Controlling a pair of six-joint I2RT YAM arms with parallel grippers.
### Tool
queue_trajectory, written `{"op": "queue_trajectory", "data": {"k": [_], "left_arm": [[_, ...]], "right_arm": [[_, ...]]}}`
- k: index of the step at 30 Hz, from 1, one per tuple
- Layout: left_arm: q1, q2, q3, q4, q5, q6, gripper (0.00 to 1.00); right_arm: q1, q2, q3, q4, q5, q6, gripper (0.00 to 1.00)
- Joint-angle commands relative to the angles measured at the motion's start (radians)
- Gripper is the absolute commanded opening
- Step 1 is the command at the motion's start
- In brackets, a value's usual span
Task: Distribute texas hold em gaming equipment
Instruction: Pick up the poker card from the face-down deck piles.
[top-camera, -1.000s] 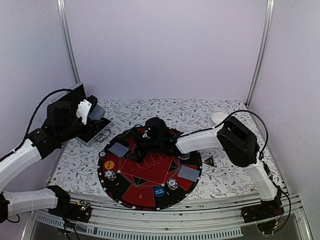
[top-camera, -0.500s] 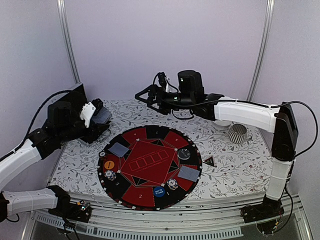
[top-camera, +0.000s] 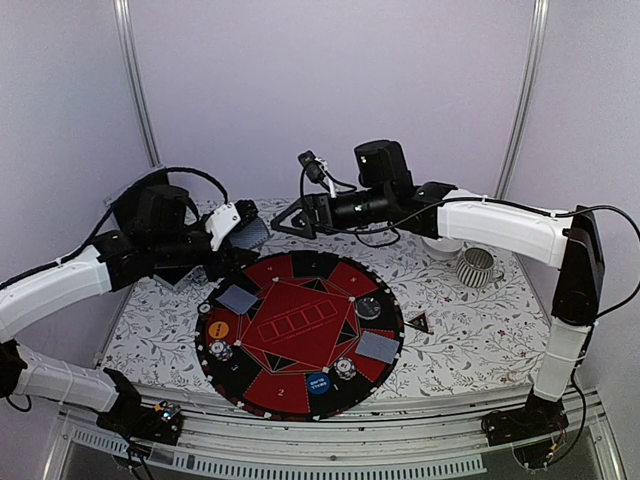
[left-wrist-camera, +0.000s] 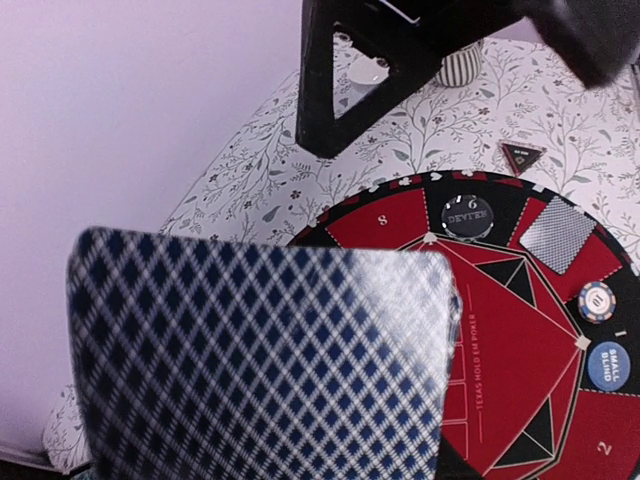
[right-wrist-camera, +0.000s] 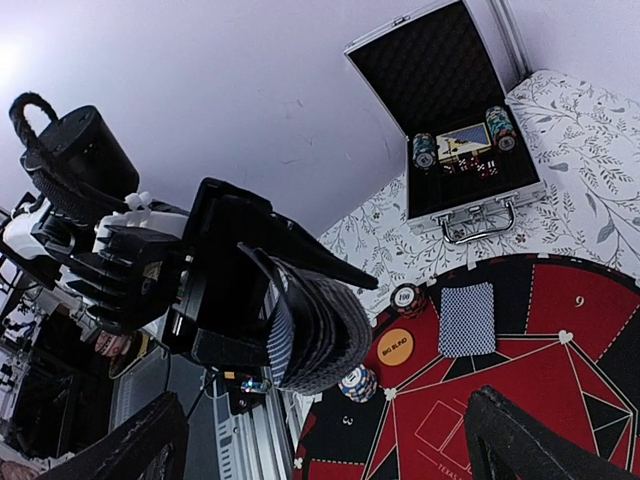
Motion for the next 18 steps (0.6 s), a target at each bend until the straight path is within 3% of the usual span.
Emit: {"op": "queue_trajectory", "data": {"k": [1,13,18], "left_arm": [[-0.016,0.046,0.021,0.031,0.062,0.009,0.44],[-0.022,0.045,-0.028,0.081,0.125,-0.006,0.44],[-0.022,0.031,-0.041,0.089,0.093,-0.008,0.44]], "right_arm": [[0.009,0.039,0.035,-0.03,-0.067,-0.044,0.98],[0.028,0.231,0.226,-0.03,-0.06,0.004,0.94],[0.024,0.204,0.196,-0.053,0.036,-0.007,0.92]]}}
